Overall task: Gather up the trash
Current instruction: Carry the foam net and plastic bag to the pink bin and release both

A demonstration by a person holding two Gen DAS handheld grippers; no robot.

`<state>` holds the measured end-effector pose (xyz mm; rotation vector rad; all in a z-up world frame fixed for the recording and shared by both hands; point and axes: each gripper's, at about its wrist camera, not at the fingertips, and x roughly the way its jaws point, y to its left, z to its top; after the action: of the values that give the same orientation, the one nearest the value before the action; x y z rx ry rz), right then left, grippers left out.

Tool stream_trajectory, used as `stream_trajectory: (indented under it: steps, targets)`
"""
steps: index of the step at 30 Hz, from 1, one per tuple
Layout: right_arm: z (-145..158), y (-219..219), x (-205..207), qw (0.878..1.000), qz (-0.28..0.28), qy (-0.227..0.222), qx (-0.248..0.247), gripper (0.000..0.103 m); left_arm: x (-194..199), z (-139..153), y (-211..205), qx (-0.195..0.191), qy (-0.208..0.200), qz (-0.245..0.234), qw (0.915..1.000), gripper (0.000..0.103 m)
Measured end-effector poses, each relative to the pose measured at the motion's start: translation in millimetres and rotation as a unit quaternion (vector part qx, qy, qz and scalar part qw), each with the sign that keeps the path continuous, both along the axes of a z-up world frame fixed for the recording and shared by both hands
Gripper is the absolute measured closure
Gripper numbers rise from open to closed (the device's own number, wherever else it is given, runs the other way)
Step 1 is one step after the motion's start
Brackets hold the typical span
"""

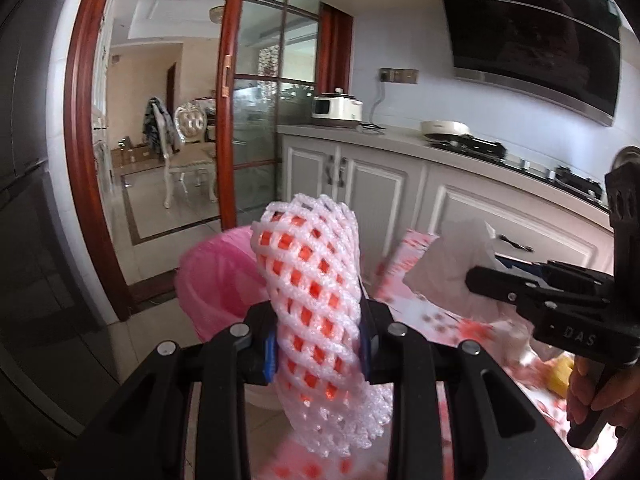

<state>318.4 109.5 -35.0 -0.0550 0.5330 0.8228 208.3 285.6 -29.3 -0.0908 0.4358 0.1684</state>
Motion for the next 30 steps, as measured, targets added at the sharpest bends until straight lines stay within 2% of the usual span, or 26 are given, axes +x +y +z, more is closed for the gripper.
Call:
stream_trajectory:
  steps: [7,12,15,19,21,22,23,27,30]
  targets:
    - [-1,54,47,1.000,0.021,0.010,0.003,0.065,53,1,61,-0.018,0.008,0.032,0.9993,0.073]
    - [-13,90,87,0.999,0.026,0.032,0.003,0.065,92,-9,99,-0.035,0.024,0.040,0.9983,0.070]
    - [-24,103,106,0.999,0.026,0.044,0.002,0.060,110,-19,115,-0.047,0.035,0.048,0.9971,0.070]
    - [-36,111,120,0.998,0.017,0.060,0.006,0.056,125,-33,125,-0.052,0.044,0.055,0.9961,0.057]
    - [-37,110,120,0.998,0.019,0.059,0.009,0.051,128,-36,126,-0.052,0.044,0.057,0.9960,0.048]
    - [-37,108,119,0.998,0.020,0.056,0.012,0.050,126,-37,125,-0.052,0.042,0.059,0.9961,0.040]
    - [-35,106,117,0.998,0.018,0.051,0.011,0.050,124,-36,126,-0.050,0.038,0.062,0.9961,0.036]
    - [-30,96,110,0.999,0.012,0.049,0.012,0.050,111,-33,127,-0.050,0.031,0.080,0.9951,0.034]
    - [-19,80,91,0.999,0.010,0.035,0.011,0.050,94,-25,123,-0.055,0.022,0.093,0.9939,0.030]
